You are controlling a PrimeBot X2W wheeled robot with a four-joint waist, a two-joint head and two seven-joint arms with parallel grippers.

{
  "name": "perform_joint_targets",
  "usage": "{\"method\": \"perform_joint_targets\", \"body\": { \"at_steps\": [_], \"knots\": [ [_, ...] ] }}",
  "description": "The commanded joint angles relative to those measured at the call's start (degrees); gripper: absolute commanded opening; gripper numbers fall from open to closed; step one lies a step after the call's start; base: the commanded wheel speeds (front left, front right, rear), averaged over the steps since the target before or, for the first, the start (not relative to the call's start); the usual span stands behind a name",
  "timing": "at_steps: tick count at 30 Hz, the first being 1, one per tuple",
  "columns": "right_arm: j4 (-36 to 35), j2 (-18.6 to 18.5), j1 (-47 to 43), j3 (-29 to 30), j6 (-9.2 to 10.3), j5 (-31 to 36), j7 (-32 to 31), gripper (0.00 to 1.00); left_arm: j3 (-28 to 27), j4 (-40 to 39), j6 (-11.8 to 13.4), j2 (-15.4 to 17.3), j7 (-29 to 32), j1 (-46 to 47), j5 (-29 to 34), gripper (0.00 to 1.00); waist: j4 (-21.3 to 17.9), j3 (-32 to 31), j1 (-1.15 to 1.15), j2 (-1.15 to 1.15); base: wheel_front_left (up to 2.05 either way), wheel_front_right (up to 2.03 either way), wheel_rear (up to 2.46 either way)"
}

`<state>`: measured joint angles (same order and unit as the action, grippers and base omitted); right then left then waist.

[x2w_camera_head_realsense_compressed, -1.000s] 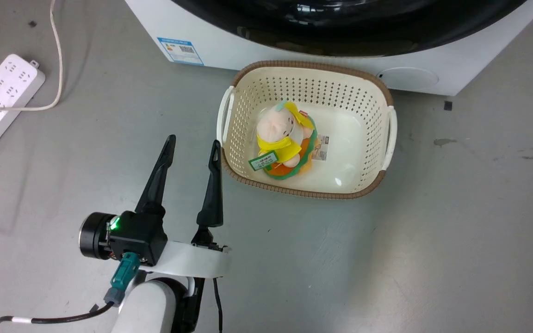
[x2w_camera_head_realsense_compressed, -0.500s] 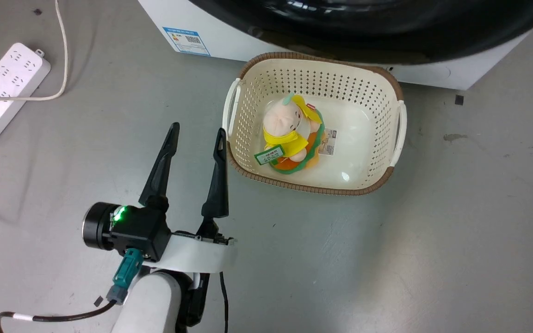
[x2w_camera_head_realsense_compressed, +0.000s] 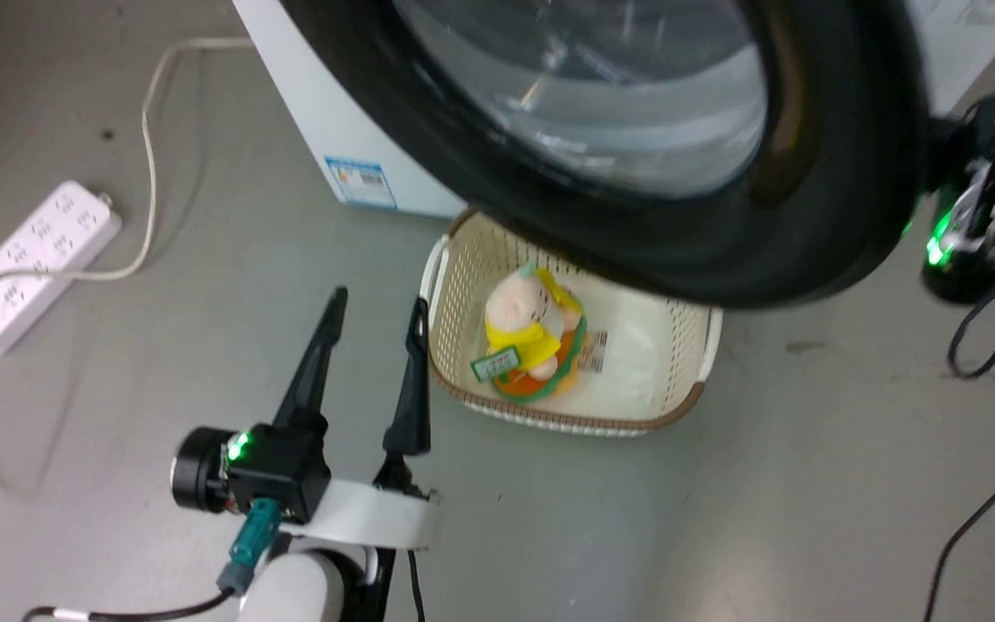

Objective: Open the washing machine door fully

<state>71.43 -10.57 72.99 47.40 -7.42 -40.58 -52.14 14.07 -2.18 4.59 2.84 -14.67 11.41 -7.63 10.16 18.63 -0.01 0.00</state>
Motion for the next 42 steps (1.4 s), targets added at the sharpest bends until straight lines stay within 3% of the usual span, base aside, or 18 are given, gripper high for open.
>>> {"method": "perform_joint_targets", "body": {
  "at_steps": [1,15,19,25,30,31,32,35,36,37,38,42],
  "knots": [
    [-1.18,1.14,-2.22,-0.13,-0.07,-0.89,-1.0,0.0,0.16,0.37,-0.35,0.04,-0.33,-1.14,0.37,1.0,-0.41,-2.59,0.01,0.0,0.0,0.0,0.0],
    [-11.93,7.56,-18.34,-3.37,-0.07,-5.47,-11.84,0.0,1.09,3.61,-1.39,0.04,-0.33,-7.4,-0.3,1.0,-0.77,-10.4,0.01,0.0,0.0,0.0,0.0],
    [-11.54,7.66,-19.87,-7.95,-0.07,-12.43,-15.05,0.0,1.13,4.18,-1.77,0.04,-0.33,-8.27,-0.3,1.0,-0.5,-11.64,0.01,0.0,0.0,0.0,0.0],
    [-10.07,7.68,-21.65,-20.31,-0.07,-25.91,-16.76,0.0,1.45,4.54,-2.08,0.04,-0.33,-8.85,-0.11,1.0,-0.35,-12.57,0.01,0.0,0.0,0.0,0.0],
    [-12.94,7.69,-26.21,-33.58,-0.07,-38.64,-16.59,0.0,2.15,4.99,-2.17,0.04,-0.33,-9.44,-0.15,1.0,0.14,-13.41,0.01,0.0,0.0,0.0,0.0],
    [-12.94,7.69,-26.21,-33.58,-0.07,-38.64,-16.59,0.0,2.15,4.99,-2.17,0.04,-0.33,-9.44,-0.15,1.0,0.14,-13.41,0.01,0.0,0.0,0.0,0.0],
    [-15.28,7.69,-28.85,-39.57,-0.07,-43.86,-15.82,0.0,2.49,5.27,-2.28,0.04,-0.33,-9.86,-0.12,1.0,0.32,-13.75,0.01,0.0,0.0,0.0,0.0],
    [-20.19,7.69,-33.58,-49.33,-0.07,-50.97,-13.26,0.0,2.76,5.5,-2.39,0.04,-0.33,-10.51,-0.06,1.0,0.5,-14.12,0.01,0.0,0.0,0.0,0.0],
    [-20.19,7.69,-33.58,-49.33,-0.07,-50.97,-13.26,0.0,2.76,5.5,-2.39,0.04,-0.33,-10.51,-0.06,1.0,0.5,-14.12,0.01,0.0,0.0,0.0,0.0],
    [-23.84,7.69,-36.67,-55.39,-0.07,-55.02,-10.68,0.0,2.79,5.55,-2.4,0.04,-0.33,-10.95,-0.05,1.0,0.57,-14.21,0.01,0.0,0.0,0.0,0.0],
    [-23.84,7.69,-36.67,-55.39,-0.07,-55.02,-10.68,0.0,2.79,5.55,-2.4,0.04,-0.33,-10.95,-0.05,1.0,0.57,-14.21,0.01,0.0,0.0,0.0,0.0],
    [-31.1,7.69,-41.77,-66.03,-0.07,-60.57,-3.1,0.0,2.82,5.71,-2.34,0.04,-0.33,-11.44,-0.15,1.0,0.94,-14.29,0.01,0.0,0.0,0.0,0.0]
  ]
}}
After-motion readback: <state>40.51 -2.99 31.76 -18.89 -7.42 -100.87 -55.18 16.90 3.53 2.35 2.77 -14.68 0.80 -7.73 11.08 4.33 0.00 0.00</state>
